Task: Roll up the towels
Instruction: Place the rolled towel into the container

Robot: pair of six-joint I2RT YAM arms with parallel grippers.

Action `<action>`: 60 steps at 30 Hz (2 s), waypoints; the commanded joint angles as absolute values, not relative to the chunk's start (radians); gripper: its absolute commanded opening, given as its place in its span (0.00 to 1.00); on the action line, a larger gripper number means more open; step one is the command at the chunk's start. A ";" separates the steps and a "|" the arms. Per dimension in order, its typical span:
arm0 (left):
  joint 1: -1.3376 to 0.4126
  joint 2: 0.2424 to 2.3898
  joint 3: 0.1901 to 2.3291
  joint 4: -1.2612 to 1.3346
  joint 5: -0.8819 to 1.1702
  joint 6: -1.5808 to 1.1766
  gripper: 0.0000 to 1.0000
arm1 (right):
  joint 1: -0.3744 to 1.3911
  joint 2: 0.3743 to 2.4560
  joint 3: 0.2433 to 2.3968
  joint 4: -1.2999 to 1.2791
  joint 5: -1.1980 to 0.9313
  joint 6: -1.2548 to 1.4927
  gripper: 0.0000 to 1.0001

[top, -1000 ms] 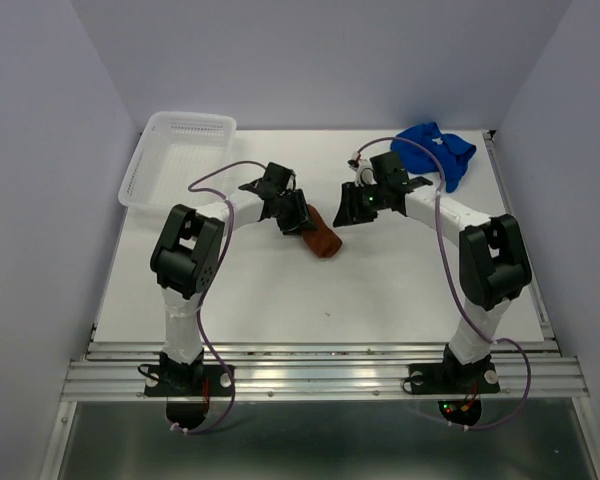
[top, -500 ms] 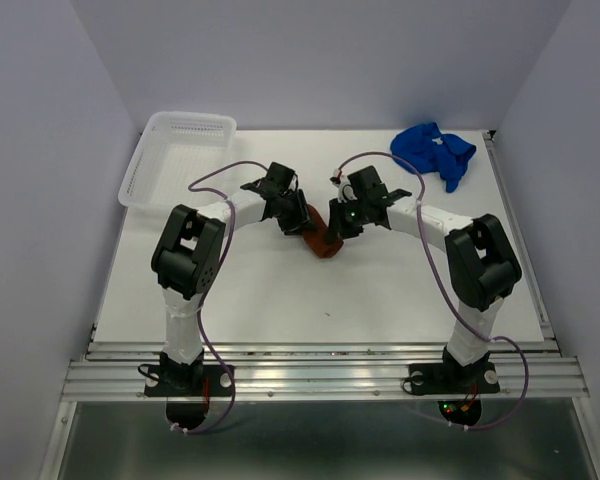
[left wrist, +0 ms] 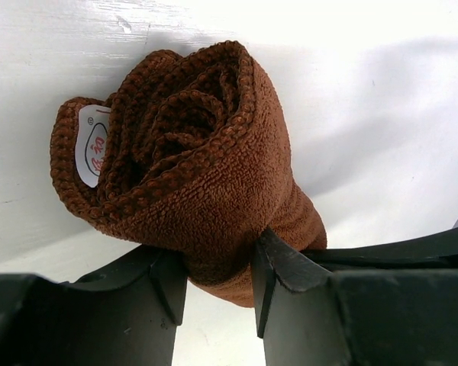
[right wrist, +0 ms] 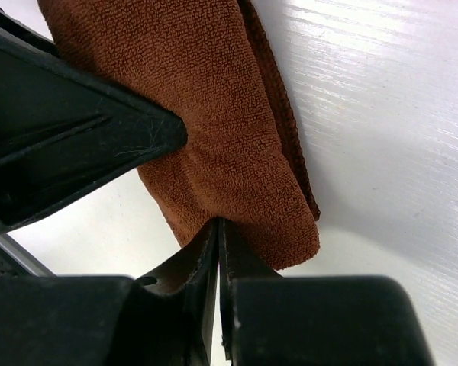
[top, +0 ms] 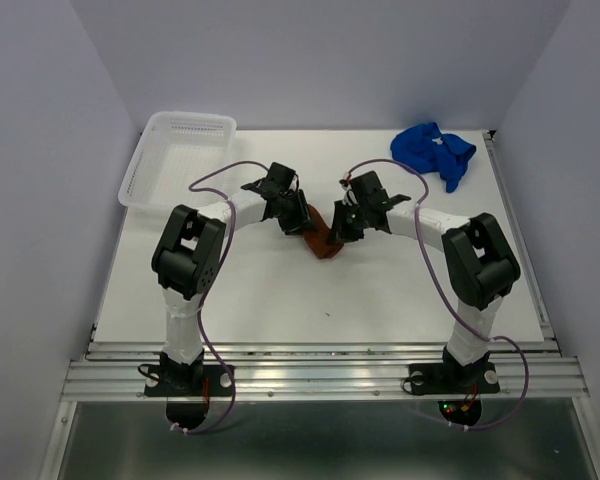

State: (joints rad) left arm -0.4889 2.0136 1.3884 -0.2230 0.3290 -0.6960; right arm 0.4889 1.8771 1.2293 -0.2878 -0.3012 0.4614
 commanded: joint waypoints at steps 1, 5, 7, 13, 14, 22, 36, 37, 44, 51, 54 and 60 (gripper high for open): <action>-0.479 2.031 1.379 -0.270 0.270 -0.669 0.07 | 0.462 1.907 1.216 -0.341 -0.198 0.411 0.14; -0.479 2.019 1.390 -0.264 0.267 -0.666 0.00 | 0.462 1.813 1.261 -0.314 -0.342 0.341 0.31; -0.479 1.985 1.390 -0.264 0.242 -0.669 0.00 | 0.462 1.747 1.267 -0.296 -0.414 0.328 0.39; -0.472 1.881 1.394 -0.264 0.183 -0.681 0.00 | 0.462 1.580 1.253 -0.268 -0.531 0.307 1.00; -0.469 1.875 1.399 -0.267 0.181 -0.683 0.00 | 0.462 1.560 1.249 -0.270 -0.529 0.307 1.00; -0.423 1.829 1.482 -0.295 0.170 -0.654 0.00 | 0.462 1.350 1.157 -0.268 -0.261 0.328 1.00; -0.243 1.822 1.872 -0.340 0.235 -0.571 0.00 | 0.462 1.256 1.104 -0.268 -0.057 0.341 1.00; -0.226 1.827 1.897 -0.344 0.242 -0.571 0.00 | 0.462 1.261 1.106 -0.267 -0.057 0.344 1.00; -0.060 1.907 2.078 -0.293 0.377 -0.532 0.00 | 0.462 1.308 1.138 -0.262 -0.035 0.331 1.00; 0.100 2.006 2.171 -0.192 0.517 -0.555 0.00 | 0.462 1.379 1.190 -0.261 -0.018 0.331 1.00; 0.149 2.072 2.195 -0.137 0.580 -0.586 0.00 | 0.462 1.414 1.209 -0.261 -0.026 0.333 1.00; 0.182 2.155 2.184 -0.042 0.584 -0.578 0.00 | 0.462 1.476 1.238 -0.261 -0.032 0.333 1.00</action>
